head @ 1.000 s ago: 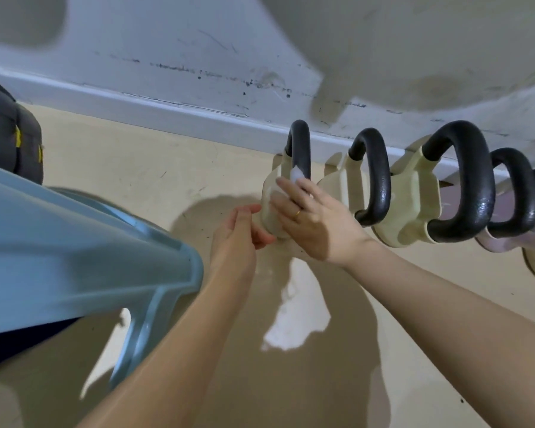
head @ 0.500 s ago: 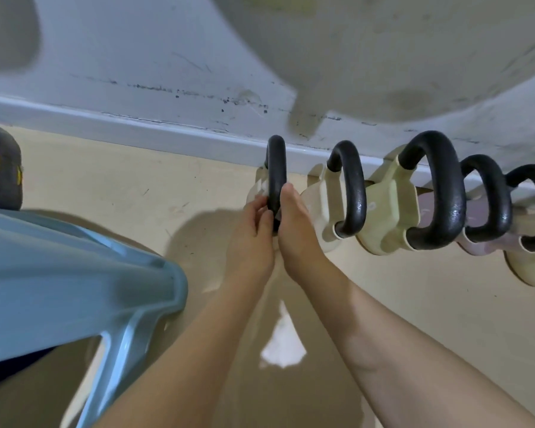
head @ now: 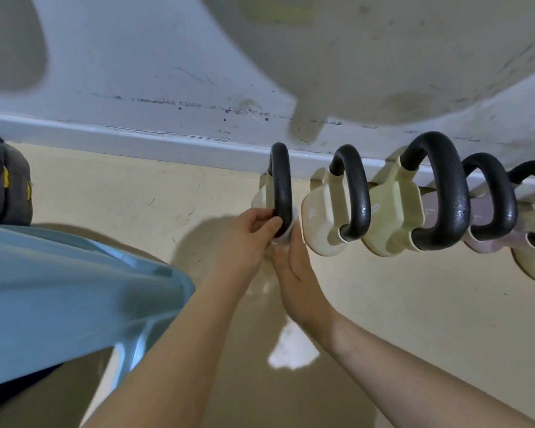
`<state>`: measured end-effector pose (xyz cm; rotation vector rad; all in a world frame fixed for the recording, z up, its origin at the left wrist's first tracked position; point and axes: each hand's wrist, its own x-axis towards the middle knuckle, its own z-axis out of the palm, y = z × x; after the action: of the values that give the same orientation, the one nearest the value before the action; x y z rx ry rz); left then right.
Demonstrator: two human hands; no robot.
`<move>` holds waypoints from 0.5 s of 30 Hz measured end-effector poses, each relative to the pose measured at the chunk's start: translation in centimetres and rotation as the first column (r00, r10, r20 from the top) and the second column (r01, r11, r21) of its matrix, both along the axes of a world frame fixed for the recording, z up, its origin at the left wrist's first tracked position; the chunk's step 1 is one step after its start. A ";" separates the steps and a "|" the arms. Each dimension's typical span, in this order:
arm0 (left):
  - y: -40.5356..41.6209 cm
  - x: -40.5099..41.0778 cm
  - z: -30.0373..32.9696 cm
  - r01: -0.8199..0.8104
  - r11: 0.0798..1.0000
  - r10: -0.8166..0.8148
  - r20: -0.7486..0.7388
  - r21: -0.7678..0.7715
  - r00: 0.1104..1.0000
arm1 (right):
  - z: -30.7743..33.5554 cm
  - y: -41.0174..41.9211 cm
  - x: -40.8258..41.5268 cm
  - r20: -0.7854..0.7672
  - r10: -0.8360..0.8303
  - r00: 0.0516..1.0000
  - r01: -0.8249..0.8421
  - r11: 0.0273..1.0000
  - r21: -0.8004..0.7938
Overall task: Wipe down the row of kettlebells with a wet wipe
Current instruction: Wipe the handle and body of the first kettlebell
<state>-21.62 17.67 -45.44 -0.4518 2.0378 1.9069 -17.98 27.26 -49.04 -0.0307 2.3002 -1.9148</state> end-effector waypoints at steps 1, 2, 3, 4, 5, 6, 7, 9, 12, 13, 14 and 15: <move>-0.1 -0.2 -0.1 0.009 1.000 -0.009 0.012 0.005 1.000 | -0.4 0.1 -0.1 -0.006 0.004 1.000 -0.004 1.000 0.022; -0.2 -0.3 -0.2 0.011 1.000 -0.011 0.019 0.014 1.000 | -0.3 -0.1 -1.1 0.013 -0.018 1.000 0.018 0.999 0.035; -0.2 -0.4 -0.1 0.011 1.000 -0.012 0.021 0.025 1.000 | 0.1 -0.2 -2.4 0.057 -0.039 0.998 0.038 0.999 0.023; -0.2 -0.4 0.0 0.008 1.000 -0.008 0.021 0.030 1.000 | 0.7 -0.6 -3.8 0.106 -0.076 0.991 0.077 0.997 -0.005; -0.2 -0.4 0.1 0.005 1.000 -0.006 0.025 0.026 1.000 | 1.2 -0.9 -4.7 0.130 -0.103 0.986 0.109 0.993 -0.040; -0.2 -0.3 0.2 0.005 1.000 -0.005 0.027 0.016 1.000 | 1.6 -1.3 -4.7 0.119 -0.120 0.986 0.127 0.991 -0.052; -0.2 -0.3 0.4 0.004 1.000 -0.004 0.030 0.011 1.000 | 1.6 -1.4 -4.1 0.075 -0.114 0.991 0.117 0.992 -0.046; 0.0 -0.1 0.6 0.000 1.000 -0.001 0.039 0.015 0.999 | 0.4 -1.1 -1.7 -0.046 -0.087 0.995 0.091 0.990 0.109; 0.2 0.2 0.2 -0.065 0.998 0.063 0.062 0.027 0.996 | -1.6 -0.3 -0.1 -0.143 0.000 0.990 0.039 0.962 0.269; 0.3 0.3 0.0 -0.070 0.996 0.066 0.083 0.049 0.994 | -1.4 -0.3 -0.7 -0.141 0.012 0.990 0.025 0.965 0.261; 0.2 0.4 0.0 -0.076 0.990 0.063 0.115 0.116 0.991 | -0.9 -0.4 -1.5 -0.142 0.021 0.990 0.018 0.963 0.269; 0.1 0.4 -0.1 -0.106 0.967 0.071 0.154 0.233 0.986 | -0.2 -0.4 -2.3 -0.169 0.040 0.985 0.013 0.954 0.301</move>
<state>-21.18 17.75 -45.53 -0.6083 1.6954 2.0751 -20.32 26.87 -49.23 -0.1855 2.6740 -1.5902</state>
